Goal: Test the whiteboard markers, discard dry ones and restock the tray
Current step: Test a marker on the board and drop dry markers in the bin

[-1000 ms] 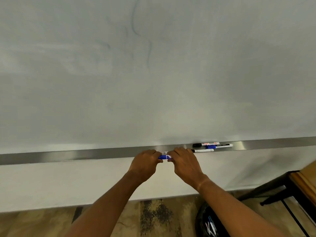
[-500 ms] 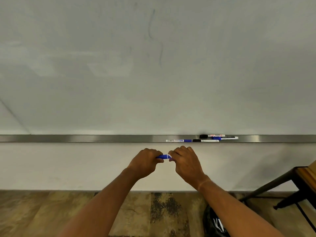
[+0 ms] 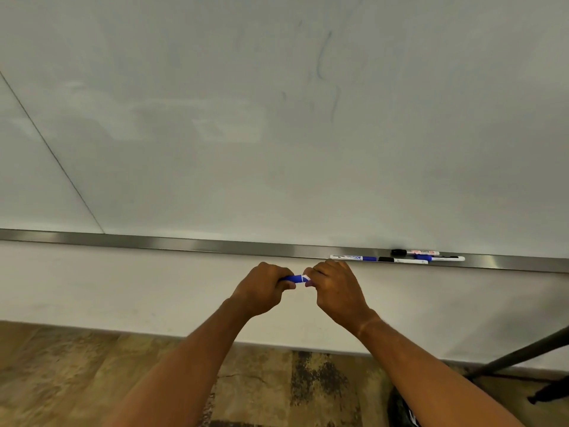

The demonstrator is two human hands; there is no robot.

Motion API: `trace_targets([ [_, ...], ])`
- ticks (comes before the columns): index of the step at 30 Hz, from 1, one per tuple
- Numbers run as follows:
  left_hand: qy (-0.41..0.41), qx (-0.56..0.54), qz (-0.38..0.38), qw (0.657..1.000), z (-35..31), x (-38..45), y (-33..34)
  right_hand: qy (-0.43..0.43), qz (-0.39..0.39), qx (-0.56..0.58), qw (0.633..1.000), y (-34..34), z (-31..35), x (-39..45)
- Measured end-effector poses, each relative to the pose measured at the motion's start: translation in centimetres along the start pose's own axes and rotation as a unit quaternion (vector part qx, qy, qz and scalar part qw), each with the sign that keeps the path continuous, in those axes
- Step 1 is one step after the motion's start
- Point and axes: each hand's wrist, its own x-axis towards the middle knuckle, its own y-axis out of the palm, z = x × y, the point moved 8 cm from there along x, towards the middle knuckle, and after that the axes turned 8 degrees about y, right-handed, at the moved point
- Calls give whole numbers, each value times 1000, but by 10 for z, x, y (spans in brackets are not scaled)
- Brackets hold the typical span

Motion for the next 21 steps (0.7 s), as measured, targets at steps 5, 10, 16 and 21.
trace_targets([
  [5, 36, 77, -4, 996, 24, -14, -13, 26, 12, 0, 1000, 20, 27, 10],
  [10, 70, 95, 3, 993, 61, -23, -31, 49, 9, -8, 999, 41, 59, 24],
  [16, 124, 142, -12, 982, 102, -35, -46, 85, 4, -18, 996, 71, 90, 43],
  [21, 119, 105, 14, 987, 134, -43, -52, 94, 10, -37, 995, 90, 117, 50],
])
